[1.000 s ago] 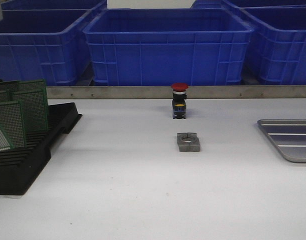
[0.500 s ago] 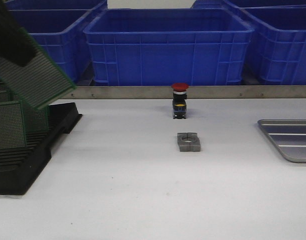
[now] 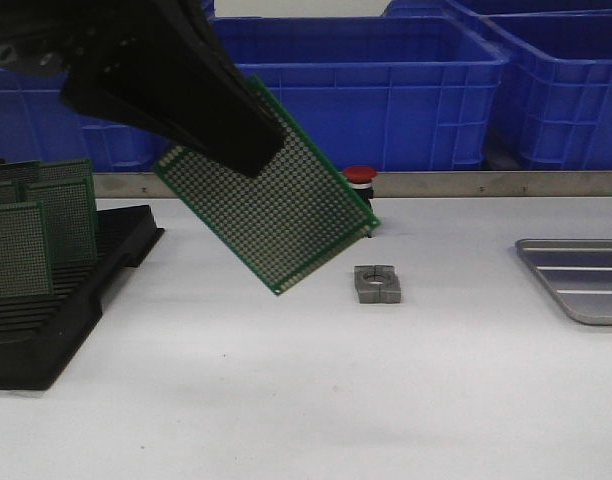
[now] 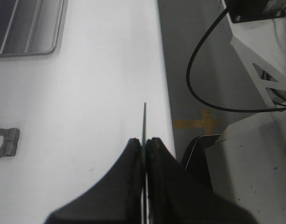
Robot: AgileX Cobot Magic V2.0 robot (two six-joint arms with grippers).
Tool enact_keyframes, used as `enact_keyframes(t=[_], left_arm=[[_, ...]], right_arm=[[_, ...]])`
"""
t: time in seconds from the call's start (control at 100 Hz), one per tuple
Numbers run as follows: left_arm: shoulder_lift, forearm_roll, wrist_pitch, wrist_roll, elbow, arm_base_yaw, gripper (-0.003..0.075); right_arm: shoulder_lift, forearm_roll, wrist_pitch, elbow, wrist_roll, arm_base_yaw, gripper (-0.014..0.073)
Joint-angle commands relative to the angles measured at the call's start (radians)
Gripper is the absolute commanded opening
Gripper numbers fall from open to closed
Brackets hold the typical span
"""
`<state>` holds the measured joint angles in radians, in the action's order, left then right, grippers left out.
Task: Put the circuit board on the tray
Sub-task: 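Lift the green board out of the rack with the left gripper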
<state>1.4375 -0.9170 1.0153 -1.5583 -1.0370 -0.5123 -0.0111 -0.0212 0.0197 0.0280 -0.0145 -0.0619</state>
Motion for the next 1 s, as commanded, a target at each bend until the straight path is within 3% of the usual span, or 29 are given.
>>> enact_keyframes(t=[0.0, 0.09, 0.38, 0.61, 0.77, 0.86, 0.99], left_arm=[[-0.020, -0.076, -0.005, 0.006, -0.034, -0.016, -0.0020], [-0.018, -0.078, -0.005, 0.006, -0.034, -0.016, -0.0020], [-0.018, -0.083, -0.005, 0.006, -0.034, -0.016, -0.0020], [-0.018, -0.095, -0.005, 0.006, -0.034, -0.016, -0.0020], [-0.018, -0.096, -0.005, 0.006, -0.034, -0.016, -0.0020], [-0.018, -0.096, -0.005, 0.006, -0.034, -0.016, -0.0020], [-0.018, -0.097, -0.005, 0.006, -0.034, -0.016, -0.0020]], right_arm=[[-0.026, 0.003, -0.081, -0.019, -0.001, -0.001, -0.0109], [-0.026, 0.021, -0.028, -0.052, -0.001, -0.001, -0.0109], [0.108, 0.044, 0.342, -0.268, -0.002, -0.001, -0.0112], [0.345, 0.137, 0.506, -0.430, -0.003, -0.001, -0.0112], [0.480, 0.199, 0.520, -0.506, -0.033, 0.048, -0.0097], [0.523, 0.205, 0.507, -0.531, -0.036, 0.121, -0.0014], [0.573, 0.213, 0.480, -0.563, -0.085, 0.244, 0.0253]])
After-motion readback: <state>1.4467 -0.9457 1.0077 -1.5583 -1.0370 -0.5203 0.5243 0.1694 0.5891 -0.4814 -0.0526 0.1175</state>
